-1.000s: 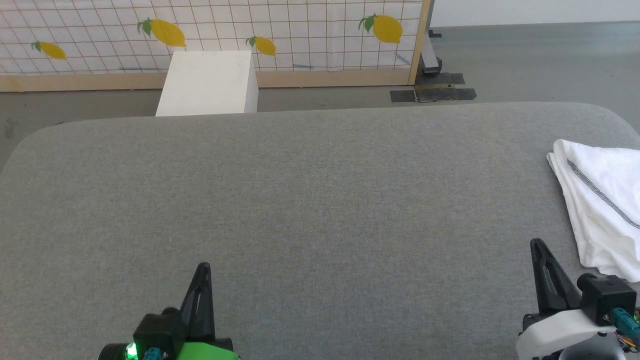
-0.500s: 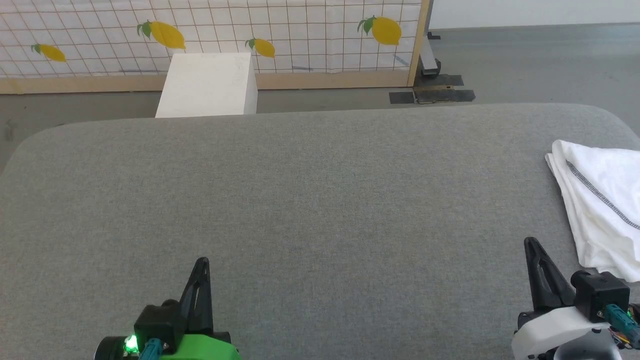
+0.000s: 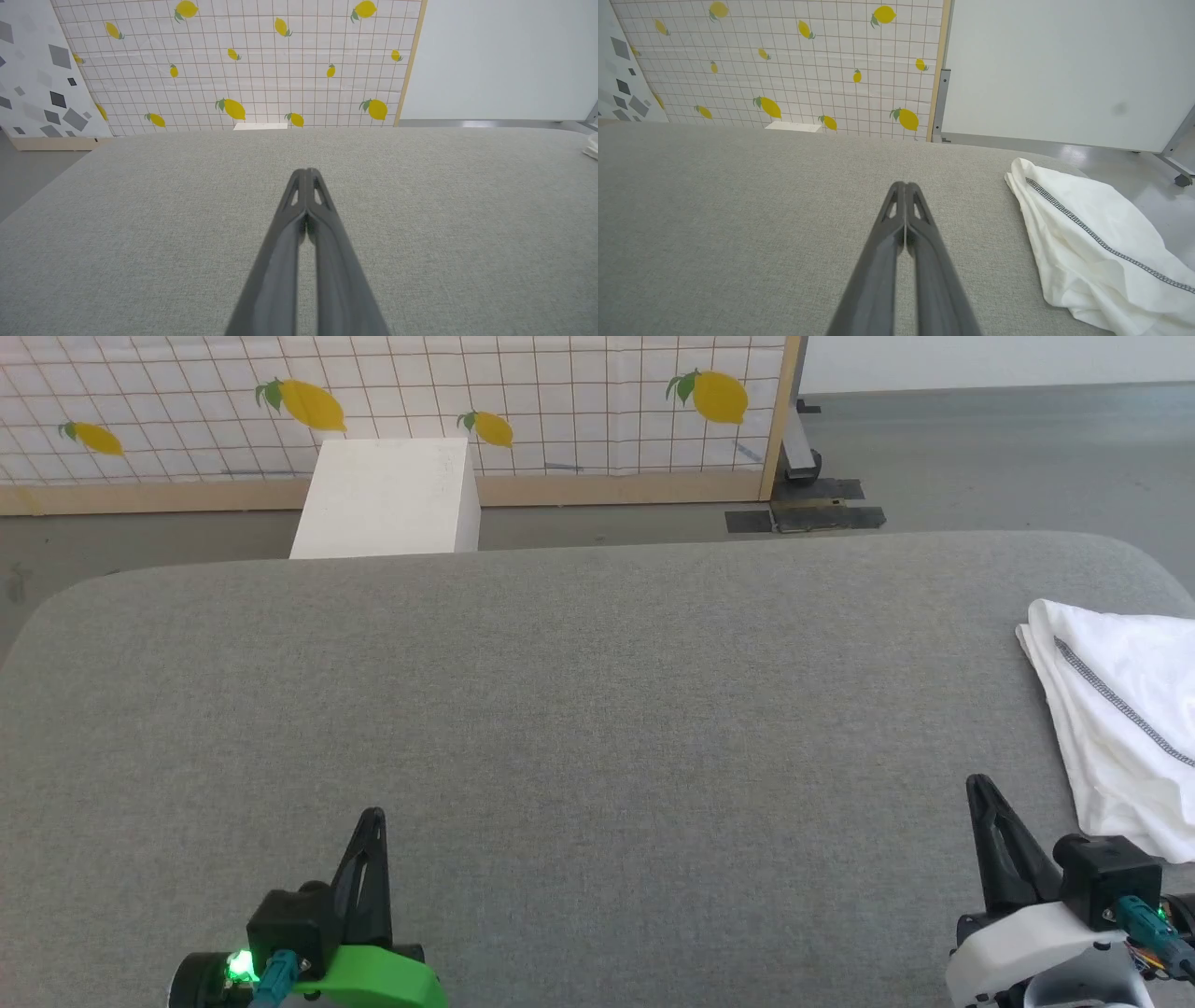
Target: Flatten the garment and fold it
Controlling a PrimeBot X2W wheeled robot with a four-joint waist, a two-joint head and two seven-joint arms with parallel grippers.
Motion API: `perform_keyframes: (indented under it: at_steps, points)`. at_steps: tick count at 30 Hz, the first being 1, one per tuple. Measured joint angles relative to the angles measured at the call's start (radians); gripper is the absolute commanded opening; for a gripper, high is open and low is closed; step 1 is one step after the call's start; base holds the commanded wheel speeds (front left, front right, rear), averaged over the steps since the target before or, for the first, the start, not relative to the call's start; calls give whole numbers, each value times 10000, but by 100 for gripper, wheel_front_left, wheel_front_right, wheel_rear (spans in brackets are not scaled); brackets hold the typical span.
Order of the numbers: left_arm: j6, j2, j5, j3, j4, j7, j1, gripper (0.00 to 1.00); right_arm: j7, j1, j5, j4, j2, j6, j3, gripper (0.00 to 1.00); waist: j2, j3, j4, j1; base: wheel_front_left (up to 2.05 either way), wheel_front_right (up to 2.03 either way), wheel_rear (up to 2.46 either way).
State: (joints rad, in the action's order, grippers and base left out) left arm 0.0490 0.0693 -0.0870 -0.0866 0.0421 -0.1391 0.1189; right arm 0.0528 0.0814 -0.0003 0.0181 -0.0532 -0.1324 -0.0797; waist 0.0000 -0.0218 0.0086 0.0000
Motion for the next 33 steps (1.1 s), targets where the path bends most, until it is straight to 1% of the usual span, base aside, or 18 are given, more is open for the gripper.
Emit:
perform_keyframes:
  at_steps: [24, 33]
  points:
    - [-144, -50, 198, 288, -130, 460, -376, 0, -146, -213, 0, -40, 0, 0, 263, 0, 0, 77, -31, 0, 0, 0, 0]
    - [-215, -61, 433, 407, -196, 673, -494, 0, -230, -313, 0, -65, 2, 0, 380, 0, 0, 107, -42, 0, 0, 0, 0]
